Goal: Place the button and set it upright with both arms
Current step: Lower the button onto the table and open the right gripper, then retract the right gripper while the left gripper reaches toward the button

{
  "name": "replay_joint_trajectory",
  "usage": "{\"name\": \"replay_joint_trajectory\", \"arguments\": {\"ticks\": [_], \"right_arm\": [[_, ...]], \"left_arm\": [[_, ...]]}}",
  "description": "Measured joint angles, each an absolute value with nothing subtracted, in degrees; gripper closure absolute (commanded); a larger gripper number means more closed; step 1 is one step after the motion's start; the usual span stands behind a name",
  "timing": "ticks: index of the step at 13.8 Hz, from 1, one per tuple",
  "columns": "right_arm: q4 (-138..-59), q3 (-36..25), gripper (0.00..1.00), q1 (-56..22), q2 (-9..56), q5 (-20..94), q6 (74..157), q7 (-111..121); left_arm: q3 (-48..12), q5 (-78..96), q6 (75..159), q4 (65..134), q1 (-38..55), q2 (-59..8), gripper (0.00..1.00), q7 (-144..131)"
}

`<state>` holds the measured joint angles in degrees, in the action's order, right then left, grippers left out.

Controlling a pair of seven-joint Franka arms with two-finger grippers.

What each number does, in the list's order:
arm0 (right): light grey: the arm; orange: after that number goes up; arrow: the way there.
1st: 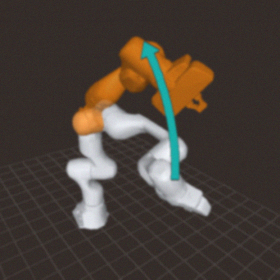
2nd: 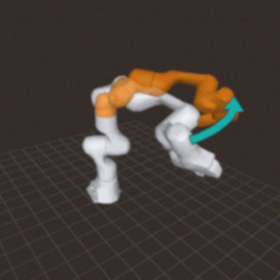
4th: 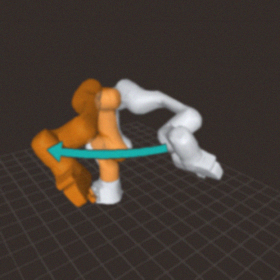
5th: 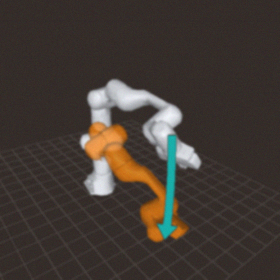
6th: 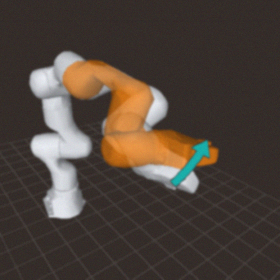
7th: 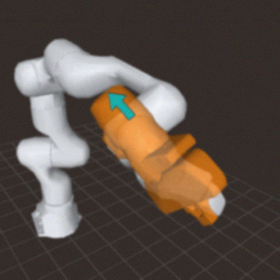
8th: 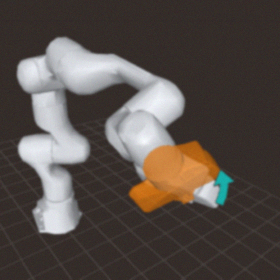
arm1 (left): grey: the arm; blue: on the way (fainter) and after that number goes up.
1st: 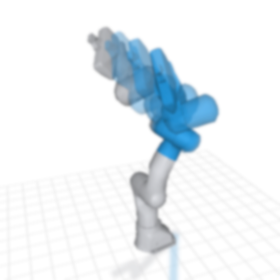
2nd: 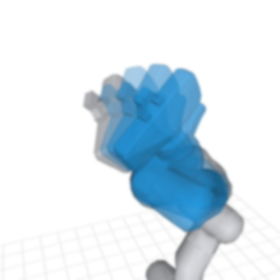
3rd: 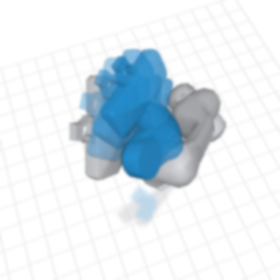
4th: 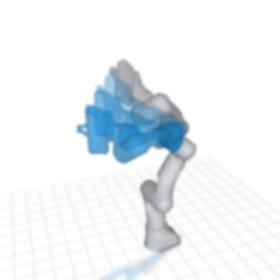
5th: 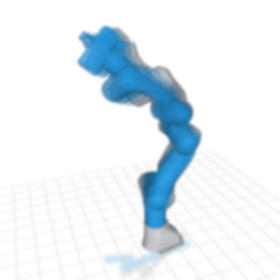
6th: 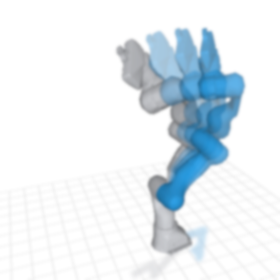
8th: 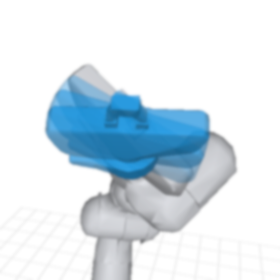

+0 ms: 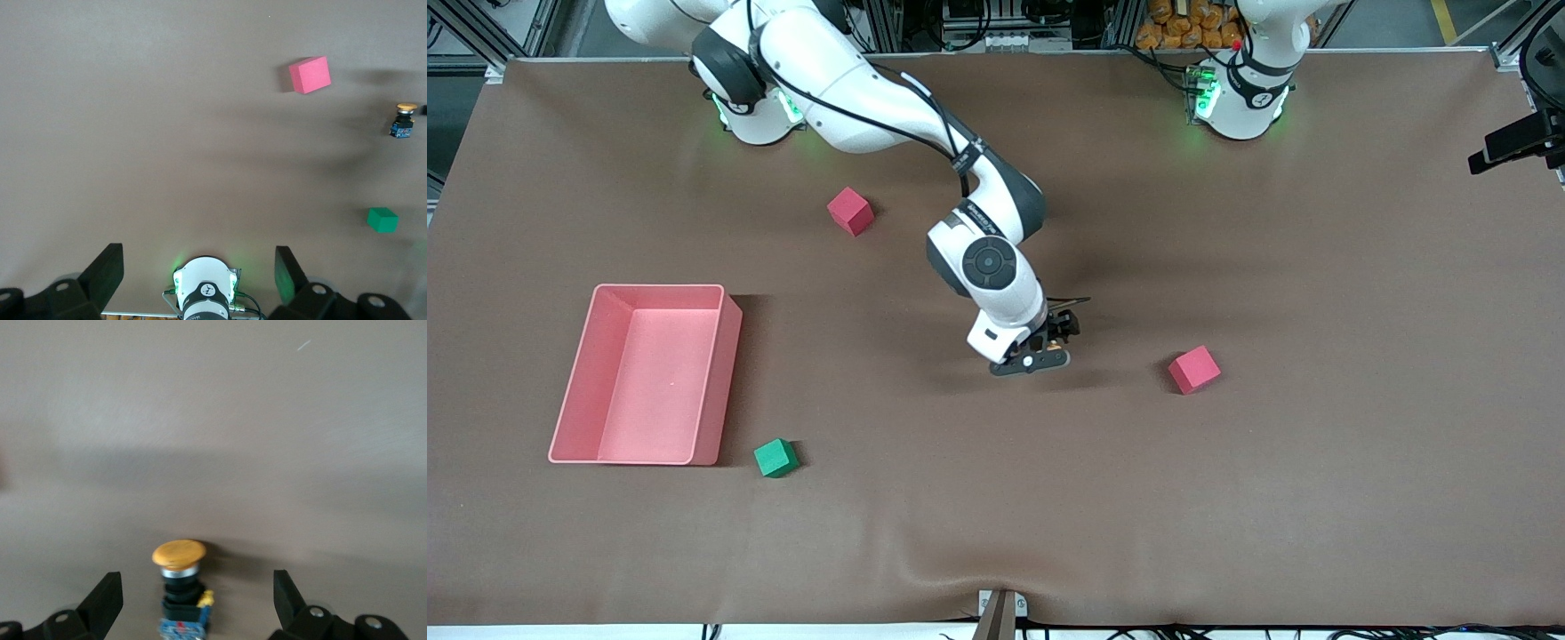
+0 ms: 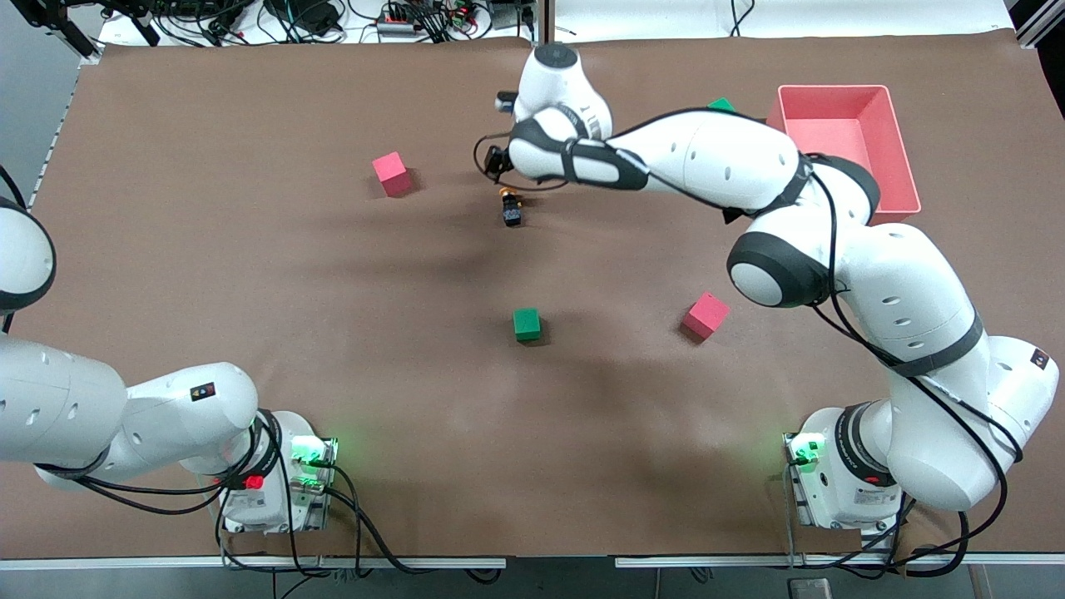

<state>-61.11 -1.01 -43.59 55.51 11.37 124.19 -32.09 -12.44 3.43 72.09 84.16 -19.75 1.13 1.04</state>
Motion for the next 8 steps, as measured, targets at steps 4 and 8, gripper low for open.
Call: {"name": "replay_joint_trajectory", "arguments": {"ticks": [4,8], "right_arm": [[-60.2,-6.5,0.00,-38.5,47.9,11.2,115.7,-27.4],[-59.6,-8.8,0.00,-30.4,40.1,9.3,109.5,-22.6]], "left_arm": [[-13.4,3.2,72.1,84.0,-19.6,1.1,0.00,1.0],[-17.5,3.2,72.2,84.1,-19.4,0.4,0.00,1.0]]}}
